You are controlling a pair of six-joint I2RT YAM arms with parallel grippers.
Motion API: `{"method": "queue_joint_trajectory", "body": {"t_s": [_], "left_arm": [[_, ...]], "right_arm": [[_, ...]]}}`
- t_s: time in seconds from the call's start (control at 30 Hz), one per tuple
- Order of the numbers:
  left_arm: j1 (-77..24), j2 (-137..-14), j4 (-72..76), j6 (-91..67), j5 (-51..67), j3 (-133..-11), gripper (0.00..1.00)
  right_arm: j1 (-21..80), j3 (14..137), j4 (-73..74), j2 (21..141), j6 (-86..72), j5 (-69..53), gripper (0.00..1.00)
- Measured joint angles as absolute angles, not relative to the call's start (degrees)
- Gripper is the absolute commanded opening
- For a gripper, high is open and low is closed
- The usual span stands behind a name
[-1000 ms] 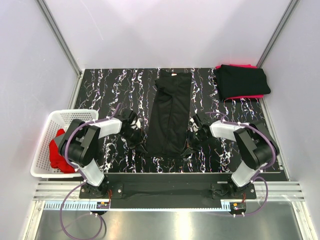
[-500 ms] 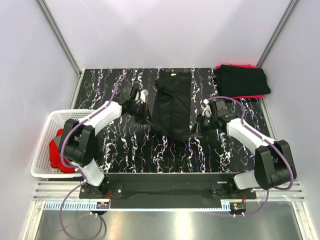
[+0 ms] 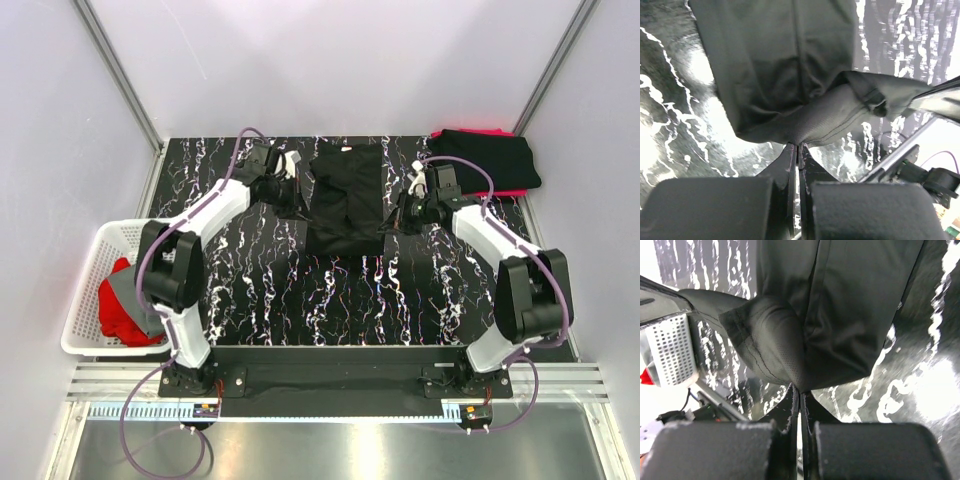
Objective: Fold and stack the t-shirts
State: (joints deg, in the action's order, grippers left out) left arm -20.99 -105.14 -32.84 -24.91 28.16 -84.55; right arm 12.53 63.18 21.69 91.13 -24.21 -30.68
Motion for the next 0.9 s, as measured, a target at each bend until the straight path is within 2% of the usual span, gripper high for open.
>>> {"method": "queue_joint_trajectory", "body": {"t_s": [0.63, 0.67, 0.7, 0.73, 0.77, 0.8, 0.9], "left_arm": [[-20.0, -121.4, -32.3, -19.7, 23.1, -100.9, 0.0], [-19.9, -122.2, -32.3, -19.5, 22.6, -101.3, 0.13], [-19.9, -122.8, -32.2, -19.0, 22.2, -101.7, 0.25], [-19.9, -123.6, -32.2, -18.5, 21.7, -102.3, 0.35], [-19.9, -124.5, -32.2, -18.1, 21.0, -103.0, 0.39], [-19.9, -125.4, -32.2, -17.6, 20.1, -103.9, 0.48], [-19.9, -126.4, -32.1, -16.1, 17.3, -105.1, 0.57]], "right_arm": [[9.7, 84.2, 19.1, 113.5, -17.5, -29.3, 0.0], [9.7, 85.1, 18.9, 114.3, -17.3, -29.3, 0.05], [9.7, 85.9, 18.9, 115.3, -17.1, -29.2, 0.17], [9.7, 86.7, 18.9, 116.3, -17.0, -29.0, 0.36], [9.7, 87.1, 18.8, 116.9, -17.1, -28.8, 0.41], [9.7, 87.2, 18.7, 117.4, -16.7, -28.1, 0.44], [9.6, 86.9, 19.6, 117.3, -16.0, -26.5, 0.49]]}}
